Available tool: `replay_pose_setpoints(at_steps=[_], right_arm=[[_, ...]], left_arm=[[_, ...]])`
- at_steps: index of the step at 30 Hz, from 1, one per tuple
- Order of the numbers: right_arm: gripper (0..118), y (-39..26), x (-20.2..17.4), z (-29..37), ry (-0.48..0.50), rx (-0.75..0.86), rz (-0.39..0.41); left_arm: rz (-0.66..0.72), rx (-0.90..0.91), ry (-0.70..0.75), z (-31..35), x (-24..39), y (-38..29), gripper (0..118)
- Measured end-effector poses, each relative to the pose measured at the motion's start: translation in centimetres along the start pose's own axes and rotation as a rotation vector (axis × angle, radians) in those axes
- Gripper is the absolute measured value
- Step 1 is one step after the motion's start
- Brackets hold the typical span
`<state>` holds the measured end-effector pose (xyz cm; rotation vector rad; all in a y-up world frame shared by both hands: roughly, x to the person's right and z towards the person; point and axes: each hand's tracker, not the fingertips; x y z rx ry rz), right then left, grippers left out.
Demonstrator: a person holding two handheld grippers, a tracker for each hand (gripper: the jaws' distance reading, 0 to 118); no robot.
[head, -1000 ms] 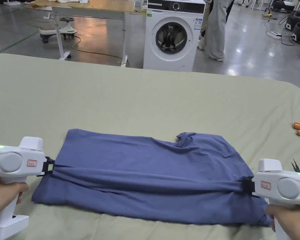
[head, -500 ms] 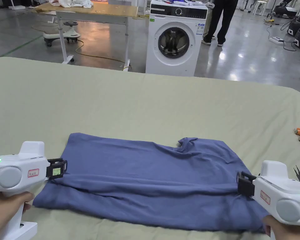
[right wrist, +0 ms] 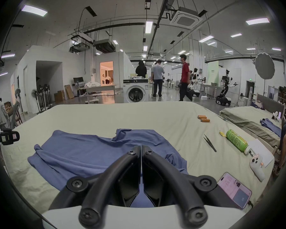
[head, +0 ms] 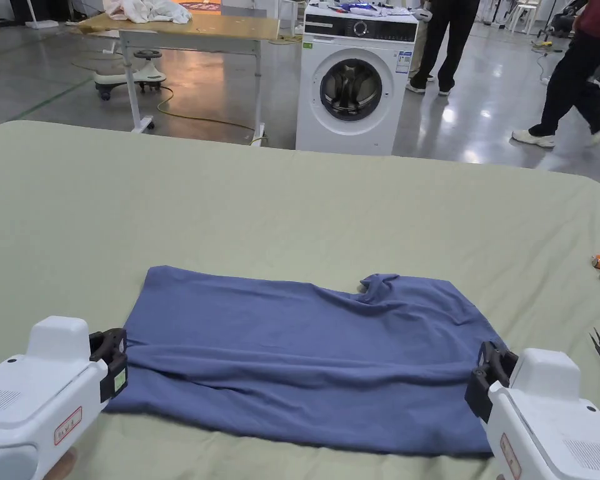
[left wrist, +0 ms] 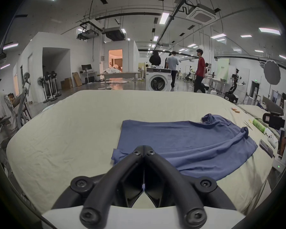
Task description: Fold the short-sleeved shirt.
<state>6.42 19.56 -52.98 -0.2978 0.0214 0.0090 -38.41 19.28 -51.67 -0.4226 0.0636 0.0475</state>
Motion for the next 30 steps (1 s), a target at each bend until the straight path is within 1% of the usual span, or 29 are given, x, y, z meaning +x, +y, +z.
replay_pose_setpoints(at_steps=[2, 5, 6, 9, 10, 11, 12, 14, 15, 16, 18, 20, 21, 22, 26, 27, 29, 30], right_arm=[[0, -0.3, -0.3, 0.6, 0.007, 0.004, 0.001], [0, -0.5, -0.3, 1.1, 0.019, -0.006, -0.003], [0, -0.6, -0.3, 1.2, 0.023, -0.012, -0.004], [0, -1.0, 0.0, 1.4, 0.021, -0.021, 0.005], [0, -1.1, 0.0, 1.3, 0.021, -0.033, 0.011], [0, -1.3, 0.1, 1.3, 0.021, -0.040, 0.014], [0, -1.5, 0.2, 1.3, 0.020, -0.047, 0.012], [0, -1.9, 0.6, 1.2, 0.011, -0.063, 0.015], [0, -2.1, 0.8, 1.2, 0.008, -0.069, 0.015], [0, -2.2, 1.0, 1.2, 0.007, -0.076, 0.010], [0, -2.6, 1.7, 1.2, 0.006, -0.095, -0.006], [0, -2.9, 1.9, 1.3, -0.009, -0.103, 0.002], [0, -2.9, 2.3, 1.3, -0.013, -0.107, 0.003], [0, -3.0, 2.5, 1.3, -0.016, -0.113, 0.001], [0, -3.2, 3.0, 1.2, -0.030, -0.127, 0.002], [0, -3.2, 3.2, 1.1, -0.032, -0.131, 0.002], [0, -3.2, 3.5, 0.7, -0.036, -0.143, 0.001], [0, -3.2, 3.7, 0.3, -0.036, -0.154, -0.001]], left_arm=[[0.009, -0.042, 0.001, -0.8, -1.6, -0.7, 0], [0.018, -0.158, 0.004, -2.9, -4.0, -1.2, 0], [0.028, -0.180, 0.019, -2.5, -3.4, -0.8, 0], [0.061, -0.283, -0.006, -4.9, -5.6, -0.8, 0], [0.067, -0.323, -0.018, -5.2, -5.3, -0.5, 0], [0.081, -0.350, -0.011, -6.0, -5.7, -0.5, 3], [0.086, -0.384, -0.022, -6.8, -6.0, -0.5, 11], [0.085, -0.449, -0.008, -8.0, -6.0, -0.2, 47], [0.077, -0.482, -0.018, -8.8, -6.1, -0.2, 60], [0.078, -0.513, -0.034, -9.5, -6.4, -0.3, 64], [0.071, -0.581, -0.014, -10.5, -6.2, -0.6, 64], [0.058, -0.659, 0.058, -11.6, -6.0, -1.1, 64], [0.045, -0.689, 0.055, -11.8, -5.9, -1.5, 64], [0.049, -0.667, 0.032, -11.6, -5.5, -1.6, 64], [0.012, -0.671, 0.073, -10.9, -3.9, -1.4, 63], [0.006, -0.671, 0.075, -10.8, -3.5, -1.5, 62], [-0.009, -0.660, 0.070, -10.5, -3.2, -1.7, 52], [-0.014, -0.658, 0.063, -10.4, -3.1, -1.7, 44]])
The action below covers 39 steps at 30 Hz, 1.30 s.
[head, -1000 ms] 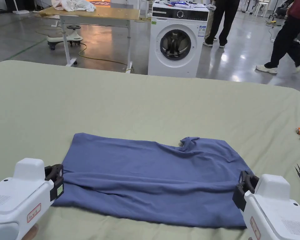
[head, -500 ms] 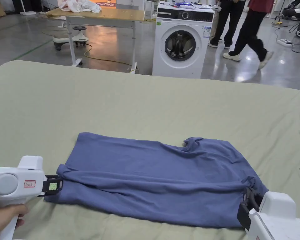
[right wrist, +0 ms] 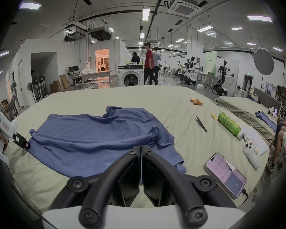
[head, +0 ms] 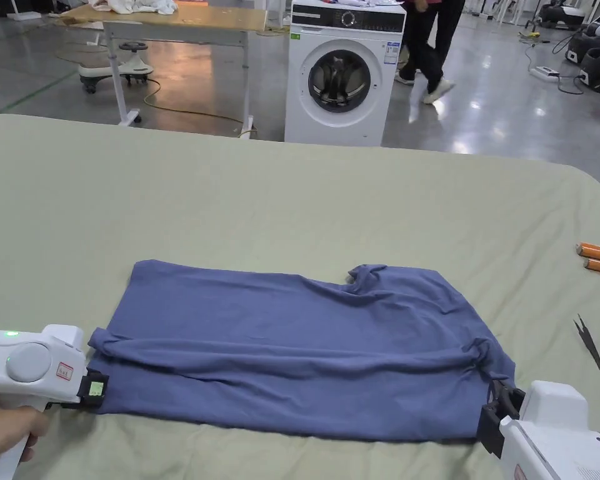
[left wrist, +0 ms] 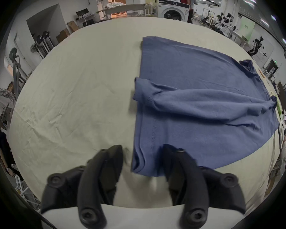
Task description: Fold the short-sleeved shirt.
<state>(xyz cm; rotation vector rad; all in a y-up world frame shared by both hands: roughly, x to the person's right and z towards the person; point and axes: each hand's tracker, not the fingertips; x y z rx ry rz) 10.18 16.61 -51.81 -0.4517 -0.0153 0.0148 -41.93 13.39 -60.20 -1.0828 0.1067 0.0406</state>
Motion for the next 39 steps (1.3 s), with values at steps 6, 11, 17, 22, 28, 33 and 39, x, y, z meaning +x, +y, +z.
replay_pose_setpoints(at_steps=[6, 11, 17, 22, 28, 33, 39], right_arm=[[1, 0.8, 2.3, -3.7, -0.005, -0.131, -0.012], [55, 0.9, 5.1, -7.8, 0.014, -0.309, 0.015], [52, -0.7, 6.4, -12.0, 0.066, -0.504, 0.052], [9, -0.8, 5.7, -11.3, 0.111, -0.468, 0.046], [7, 1.3, 5.6, -8.3, 0.087, -0.425, 0.070], [7, 3.7, 5.0, -4.0, 0.074, -0.366, 0.151], [7, 2.6, 5.2, 0.7, 0.098, -0.368, 0.196]], left_arm=[[-0.074, 0.012, -0.047, 1.1, 0.9, -0.7, 2], [-0.054, 0.051, -0.076, 2.7, -0.7, -1.3, 2], [-0.022, 0.098, -0.107, 4.0, -1.9, -1.9, 2], [-0.011, 0.115, -0.117, 4.3, -2.1, -2.6, 2], [0.002, 0.153, -0.135, 5.9, -2.6, -2.6, 2], [-0.001, 0.183, -0.134, 8.4, -3.4, -3.2, 2], [0.012, 0.176, -0.146, 10.4, -4.8, -7.1, 2]])
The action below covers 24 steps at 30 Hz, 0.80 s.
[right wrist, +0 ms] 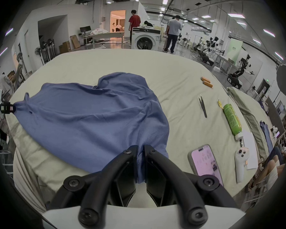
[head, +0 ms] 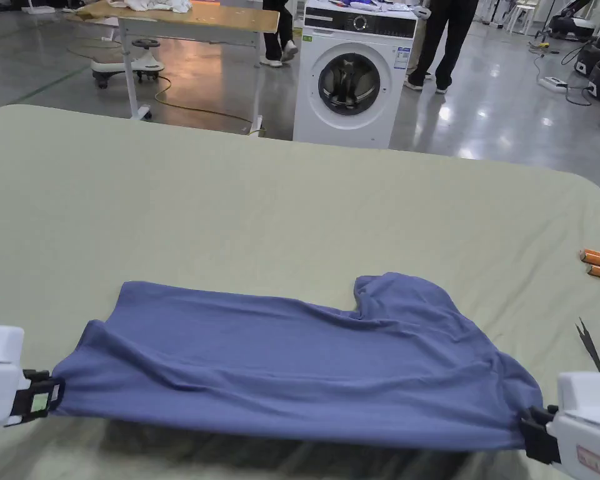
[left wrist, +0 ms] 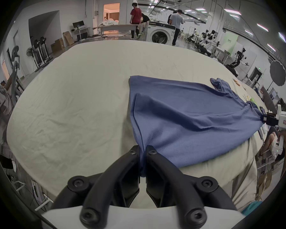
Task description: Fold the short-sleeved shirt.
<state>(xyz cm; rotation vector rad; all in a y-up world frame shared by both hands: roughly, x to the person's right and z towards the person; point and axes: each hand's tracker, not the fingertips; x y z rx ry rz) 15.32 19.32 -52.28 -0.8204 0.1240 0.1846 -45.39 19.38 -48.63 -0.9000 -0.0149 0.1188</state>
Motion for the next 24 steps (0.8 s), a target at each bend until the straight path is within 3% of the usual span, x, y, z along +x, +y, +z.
replay_pose_setpoints(at_steps=[4, 7, 17, 19, 20, 22, 24], right_arm=[[7, -3.9, -1.1, 0.9, -0.047, -0.086, 0.047], [7, -6.9, -1.5, 0.6, -0.021, -0.152, -0.009], [11, -9.7, -2.4, -2.0, -0.037, -0.174, -0.053], [19, -9.5, -2.5, -1.7, -0.039, -0.174, -0.048], [30, -9.0, -2.5, -1.3, -0.070, -0.180, -0.041], [64, -8.0, -2.8, -0.3, -0.148, -0.155, -0.030], [70, -6.8, -2.9, 0.8, -0.137, -0.069, -0.041]], left_arm=[[-0.012, -0.052, 0.009, 0.4, 0.1, -3.9, 2], [-0.024, -0.115, 0.022, -0.4, 0.2, -6.6, 1], [0.013, -0.141, 0.037, -2.6, -0.4, -8.2, 2], [0.042, -0.129, 0.027, -2.3, -0.6, -8.1, 4], [0.065, -0.120, 0.024, -2.0, -0.6, -8.0, 7], [0.068, -0.093, 0.018, -1.3, -0.2, -7.6, 21], [0.035, -0.005, 0.036, -0.6, 0.6, -6.7, 41]])
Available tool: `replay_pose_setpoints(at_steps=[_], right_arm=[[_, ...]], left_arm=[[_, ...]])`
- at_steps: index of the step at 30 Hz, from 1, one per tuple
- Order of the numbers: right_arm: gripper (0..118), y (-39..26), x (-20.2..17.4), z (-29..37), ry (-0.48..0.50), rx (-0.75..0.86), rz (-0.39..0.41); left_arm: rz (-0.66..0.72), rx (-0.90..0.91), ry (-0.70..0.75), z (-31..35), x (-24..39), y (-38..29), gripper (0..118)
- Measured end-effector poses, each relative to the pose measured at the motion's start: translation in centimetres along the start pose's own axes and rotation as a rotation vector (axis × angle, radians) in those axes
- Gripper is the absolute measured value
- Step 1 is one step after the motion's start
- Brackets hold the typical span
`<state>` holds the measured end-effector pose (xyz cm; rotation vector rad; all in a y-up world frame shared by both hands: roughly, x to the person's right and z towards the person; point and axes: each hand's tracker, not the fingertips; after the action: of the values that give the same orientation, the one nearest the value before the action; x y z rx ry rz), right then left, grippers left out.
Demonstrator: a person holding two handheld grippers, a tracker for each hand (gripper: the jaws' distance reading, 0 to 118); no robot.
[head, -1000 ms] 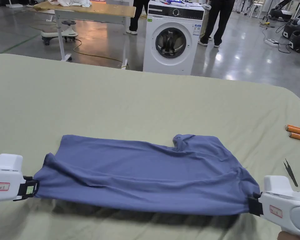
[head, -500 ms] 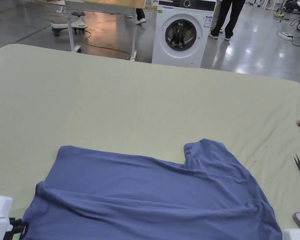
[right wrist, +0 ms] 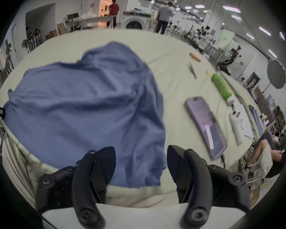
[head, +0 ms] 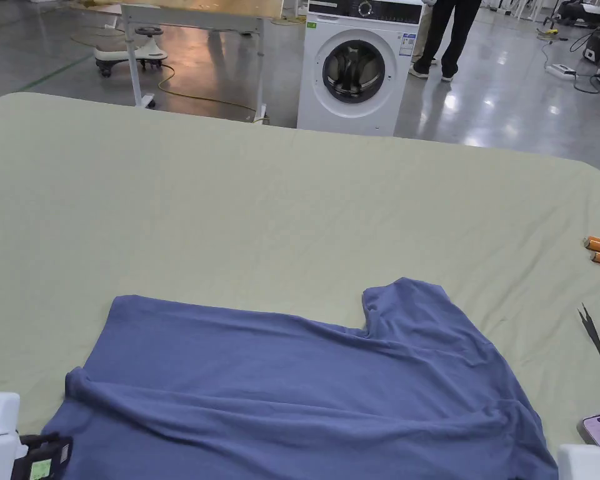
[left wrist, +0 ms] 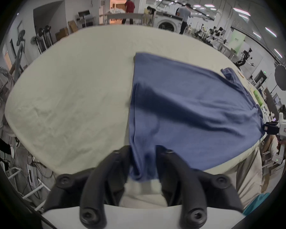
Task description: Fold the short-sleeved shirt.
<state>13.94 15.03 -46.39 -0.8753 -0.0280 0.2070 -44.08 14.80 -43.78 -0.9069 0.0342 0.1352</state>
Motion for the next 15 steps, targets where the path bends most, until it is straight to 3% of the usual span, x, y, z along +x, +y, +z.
replay_pose_setpoints(at_steps=[5, 9, 11, 13, 15], right_arm=[[70, 3.5, -1.7, 1.5, 0.004, 0.246, -0.067], [67, 5.8, -4.2, 2.4, 0.056, 0.444, -0.127], [51, 6.9, -5.7, 2.8, 0.070, 0.500, -0.140], [9, 7.6, -7.0, 2.9, 0.079, 0.556, -0.120], [6, 8.1, -8.1, 3.1, 0.093, 0.599, -0.114]], left_arm=[[-0.054, 0.210, -0.022, 1.5, 3.4, 2.7, 44], [-0.092, 0.397, -0.001, 1.7, 5.7, 4.7, 39], [-0.115, 0.477, 0.006, 2.1, 7.0, 5.5, 24], [-0.124, 0.527, 0.010, 1.6, 7.4, 5.9, 5], [-0.128, 0.571, 0.016, 1.8, 8.1, 6.1, 0]])
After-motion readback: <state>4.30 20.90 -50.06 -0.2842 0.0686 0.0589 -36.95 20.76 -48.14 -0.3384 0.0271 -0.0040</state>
